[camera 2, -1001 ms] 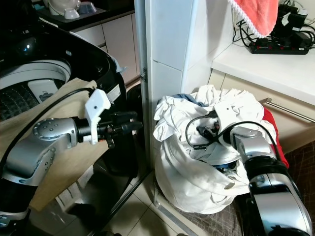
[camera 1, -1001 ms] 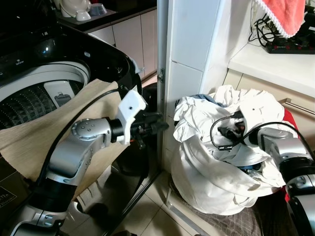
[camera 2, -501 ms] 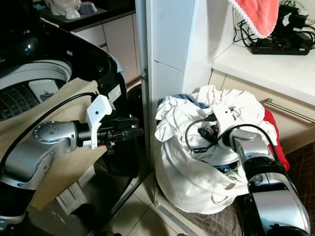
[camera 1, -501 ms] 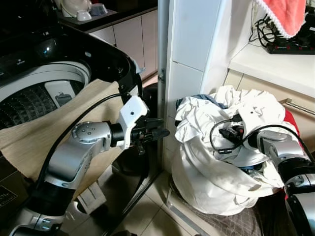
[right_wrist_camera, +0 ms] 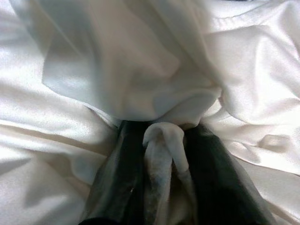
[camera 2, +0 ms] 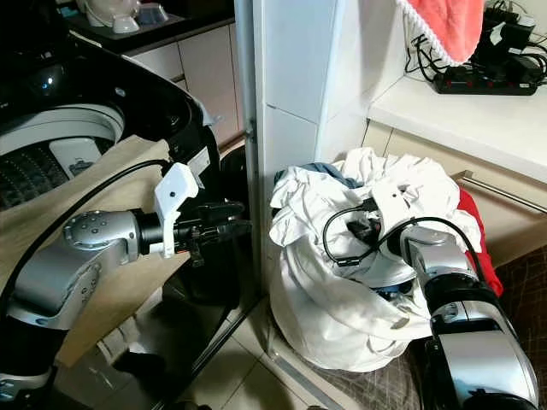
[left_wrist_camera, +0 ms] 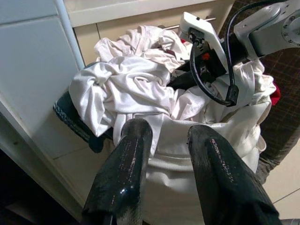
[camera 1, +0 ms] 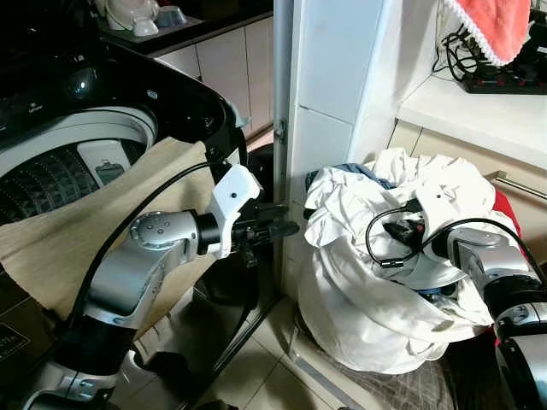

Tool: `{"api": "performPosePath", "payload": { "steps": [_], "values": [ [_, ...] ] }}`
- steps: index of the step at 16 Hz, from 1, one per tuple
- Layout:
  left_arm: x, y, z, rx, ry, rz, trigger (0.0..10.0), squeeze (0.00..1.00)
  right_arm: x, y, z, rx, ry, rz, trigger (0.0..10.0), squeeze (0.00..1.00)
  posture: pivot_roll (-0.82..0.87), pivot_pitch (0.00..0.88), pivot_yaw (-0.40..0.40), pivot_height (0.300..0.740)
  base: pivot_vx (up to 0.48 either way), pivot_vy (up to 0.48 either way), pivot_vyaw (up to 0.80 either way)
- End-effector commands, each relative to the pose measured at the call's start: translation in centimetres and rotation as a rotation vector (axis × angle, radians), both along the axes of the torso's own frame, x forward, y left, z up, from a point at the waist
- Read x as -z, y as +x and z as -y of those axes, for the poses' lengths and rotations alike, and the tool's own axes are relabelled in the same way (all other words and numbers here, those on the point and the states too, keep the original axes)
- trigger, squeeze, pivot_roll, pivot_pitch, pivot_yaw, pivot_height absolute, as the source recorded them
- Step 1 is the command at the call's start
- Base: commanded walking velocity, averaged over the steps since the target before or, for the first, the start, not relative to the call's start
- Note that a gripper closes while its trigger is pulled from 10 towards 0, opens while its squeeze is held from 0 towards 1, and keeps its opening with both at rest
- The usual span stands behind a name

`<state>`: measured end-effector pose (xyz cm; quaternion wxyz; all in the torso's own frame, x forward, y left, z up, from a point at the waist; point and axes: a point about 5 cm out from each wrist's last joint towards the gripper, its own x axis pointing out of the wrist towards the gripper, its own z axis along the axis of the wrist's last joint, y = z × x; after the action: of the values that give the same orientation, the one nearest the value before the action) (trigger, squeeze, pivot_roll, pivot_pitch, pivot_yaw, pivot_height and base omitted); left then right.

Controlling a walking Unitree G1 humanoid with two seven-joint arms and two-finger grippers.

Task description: Clothes washing

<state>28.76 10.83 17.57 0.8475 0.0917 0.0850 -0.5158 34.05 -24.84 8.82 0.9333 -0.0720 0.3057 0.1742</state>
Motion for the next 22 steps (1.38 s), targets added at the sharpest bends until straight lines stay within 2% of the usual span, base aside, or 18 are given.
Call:
{"api": "performPosePath", "payload": {
  "steps": [1, 4, 8, 9, 11, 13, 15, 16, 17, 18, 20, 22],
  "values": [
    [-0.6, 0.4, -0.1, -0.014, 0.008, 0.025, 10.0, 0.00, -0.2, 0.0, 0.3, 0.007, 0.011, 0.006, 0.0, 0.00, -0.14, 0.000, 0.061, 0.740, 0.000, 0.000, 0.00],
    [-1.1, 1.0, -0.3, -0.060, -0.008, 0.060, 10.0, 0.00, -3.3, 0.7, -0.2, 0.010, 0.265, 0.152, 0.0, 0.00, -0.14, 0.000, 0.059, 0.740, 0.000, 0.000, 0.00],
    [-3.1, 2.2, -0.2, -0.161, -0.092, 0.167, 10.0, 0.00, -7.7, -0.5, -1.4, -0.118, 0.507, 0.326, 0.0, 0.00, -0.15, 0.000, 0.057, 0.740, 0.000, 0.000, 0.00],
    [-4.7, 2.7, 0.3, -0.184, -0.176, 0.220, 10.0, 0.00, -11.0, -1.6, -2.5, -0.213, 0.643, 0.426, 0.0, 0.00, -0.15, 0.000, 0.056, 0.740, 0.000, 0.000, 0.00],
    [-5.8, 2.8, 0.9, -0.181, -0.232, 0.253, 10.0, 0.00, -13.3, -2.8, -3.5, -0.304, 0.705, 0.485, 0.0, 0.00, -0.16, 0.000, 0.053, 0.740, 0.000, 0.000, 0.00],
    [-7.4, 2.9, 2.5, -0.164, -0.339, 0.305, 10.0, 0.00, -16.3, -4.8, -5.0, -0.472, 0.764, 0.553, 0.0, 0.00, -0.16, 0.000, 0.048, 0.740, 0.000, 0.000, 0.00],
    [-7.9, 2.7, 4.3, -0.113, -0.398, 0.290, 10.0, 0.00, -16.9, -6.1, -5.9, -0.540, 0.777, 0.546, 0.0, 0.00, -0.16, 0.000, 0.046, 0.740, 0.000, 0.000, 0.00],
    [-7.9, 2.7, 4.7, -0.101, -0.407, 0.282, 10.0, 0.00, -17.0, -6.3, -6.0, -0.545, 0.783, 0.543, 0.0, 0.00, -0.16, 0.000, 0.046, 0.740, 0.000, 0.000, 0.00],
    [-7.9, 2.4, 5.3, -0.059, -0.447, 0.244, 10.0, 0.55, -17.1, -6.5, -6.2, -0.549, 0.789, 0.539, 0.0, 0.00, -0.17, 0.000, 0.052, 0.740, 0.000, 0.000, 0.00],
    [-8.0, 1.5, 6.1, 0.037, -0.537, 0.160, 10.0, 1.00, -17.1, -6.7, -6.3, -0.545, 0.799, 0.538, 0.0, 0.00, -0.17, 0.000, 0.052, 0.740, 0.000, 0.000, 0.00],
    [-7.9, 1.1, 6.4, 0.083, -0.546, 0.139, 10.0, 1.00, -17.1, -6.8, -6.3, -0.543, 0.803, 0.536, 0.0, 0.00, -0.17, 0.000, 0.054, 0.740, 0.000, 0.000, 0.00],
    [-6.4, 0.4, 7.2, 0.128, -0.489, 0.112, 10.0, 1.00, -17.2, -7.1, -6.6, -0.553, 0.813, 0.531, 0.0, 0.00, -0.17, 0.000, 0.055, 0.740, 0.000, 0.000, 0.00]
  ]
}}
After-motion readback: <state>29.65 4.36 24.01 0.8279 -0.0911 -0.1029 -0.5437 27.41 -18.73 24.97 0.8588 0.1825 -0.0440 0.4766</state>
